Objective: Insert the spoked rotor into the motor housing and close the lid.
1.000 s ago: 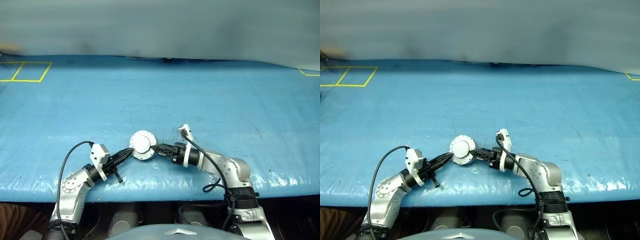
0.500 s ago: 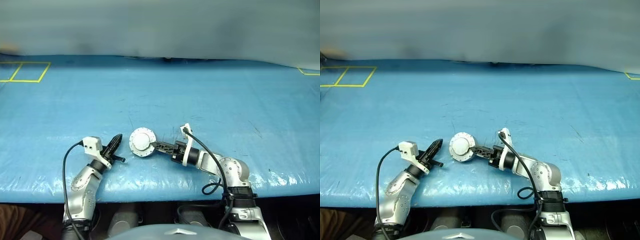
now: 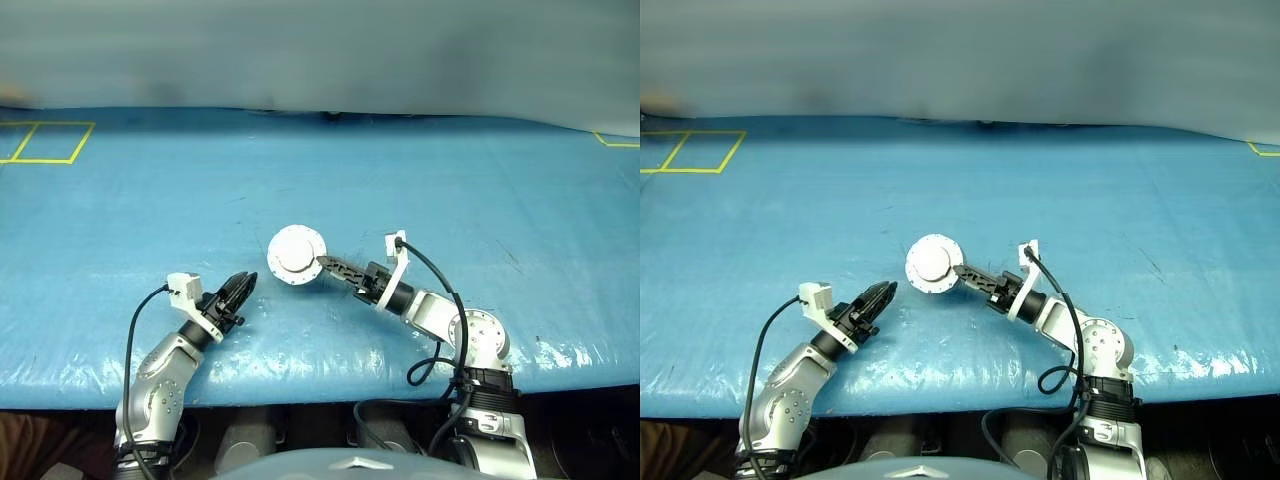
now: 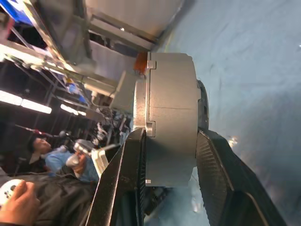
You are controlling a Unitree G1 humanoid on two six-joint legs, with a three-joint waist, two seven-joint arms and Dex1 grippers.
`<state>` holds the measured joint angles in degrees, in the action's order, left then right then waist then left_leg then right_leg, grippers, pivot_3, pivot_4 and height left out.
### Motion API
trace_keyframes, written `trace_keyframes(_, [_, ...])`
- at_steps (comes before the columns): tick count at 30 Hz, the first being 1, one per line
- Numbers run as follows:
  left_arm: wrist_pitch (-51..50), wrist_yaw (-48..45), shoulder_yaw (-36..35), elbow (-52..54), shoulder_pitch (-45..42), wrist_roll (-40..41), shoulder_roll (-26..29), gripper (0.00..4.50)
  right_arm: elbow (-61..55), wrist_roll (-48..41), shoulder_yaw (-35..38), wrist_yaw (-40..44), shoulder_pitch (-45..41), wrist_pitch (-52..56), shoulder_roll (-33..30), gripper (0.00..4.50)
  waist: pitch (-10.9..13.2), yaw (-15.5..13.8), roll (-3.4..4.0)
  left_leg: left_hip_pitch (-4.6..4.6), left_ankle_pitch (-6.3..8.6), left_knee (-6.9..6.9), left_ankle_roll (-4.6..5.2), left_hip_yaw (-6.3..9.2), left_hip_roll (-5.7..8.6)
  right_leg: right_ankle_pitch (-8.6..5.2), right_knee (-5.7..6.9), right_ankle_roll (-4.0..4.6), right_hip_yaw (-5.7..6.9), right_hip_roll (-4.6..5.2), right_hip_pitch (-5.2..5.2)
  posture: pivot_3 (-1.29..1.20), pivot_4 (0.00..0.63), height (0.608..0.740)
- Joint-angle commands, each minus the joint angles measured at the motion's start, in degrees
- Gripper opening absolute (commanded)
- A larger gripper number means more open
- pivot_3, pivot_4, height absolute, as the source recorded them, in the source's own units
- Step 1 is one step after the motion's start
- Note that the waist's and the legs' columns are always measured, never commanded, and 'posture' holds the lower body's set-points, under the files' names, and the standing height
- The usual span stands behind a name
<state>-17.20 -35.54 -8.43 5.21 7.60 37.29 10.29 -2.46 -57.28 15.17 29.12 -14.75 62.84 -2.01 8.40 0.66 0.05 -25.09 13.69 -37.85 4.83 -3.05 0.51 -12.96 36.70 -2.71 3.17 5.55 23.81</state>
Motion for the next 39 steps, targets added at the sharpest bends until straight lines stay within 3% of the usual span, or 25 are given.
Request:
trace_keyframes(1, [-2.0,-2.9,-1.2,4.9,0.7,7.3,-1.7,2.88,-1.7,-8.8,3.0,-0.6,-2.8,0.5,2.1,1.17,0.0,0.0,0.04,-0.02,0.0,0.01,0.0,0.0,0.0,0.0,-0.01,0.0,0.0,0.01,0.02,0.0,0.15,0.74])
trace_keyframes(6, [-10.1,-6.0,-1.9,7.8,1.0,19.4,-2.1,4.47,-1.4,-11.6,2.4,-2.2,-3.2,1.0,2.4,1.17,0.1,0.0,0.06,-0.06,0.0,0.0,0.01,0.0,0.0,0.0,-0.03,0.01,0.01,0.02,0.04,0.0,0.15,0.74])
trace_keyframes(9, [-13.5,-6.8,-1.5,8.6,0.7,23.1,-1.7,4.47,-1.7,-13.0,1.4,-3.1,-2.8,2.2,2.8,1.17,0.1,0.0,0.07,-0.14,-0.01,-0.02,0.03,-0.01,0.01,0.0,-0.01,0.01,0.01,-0.02,-0.05,0.0,0.15,0.74])
trace_keyframes(21, [-16.7,-7.1,-0.3,5.8,-3.8,24.1,-3.3,4.47,-3.9,-14.8,-4.2,-4.1,-0.4,4.1,3.0,1.17,0.1,0.0,0.06,-0.16,-0.06,-0.22,0.1,-0.03,0.03,0.06,0.05,-0.1,0.04,-0.23,-0.18,0.0,0.15,0.74])
trace_keyframes(34, [-16.1,-6.5,-2.3,4.4,-5.4,27.2,-6.9,4.47,-3.0,-14.2,-4.1,-5.6,0.1,2.4,2.6,1.17,0.1,0.0,0.04,-0.15,-0.07,-0.25,0.11,-0.03,0.0,0.22,0.08,-0.39,-0.01,-0.51,-0.19,0.0,0.15,0.74])
trace_keyframes(39, [-15.7,-6.6,-2.9,2.8,-5.9,27.2,-7.5,2.92,-2.9,-13.3,-4.5,-5.5,0.4,1.5,3.0,1.17,0.1,-0.1,0.04,-0.16,-0.07,-0.26,0.11,-0.03,0.0,0.23,0.07,-0.4,-0.12,-0.74,-0.2,0.0,0.15,0.74])
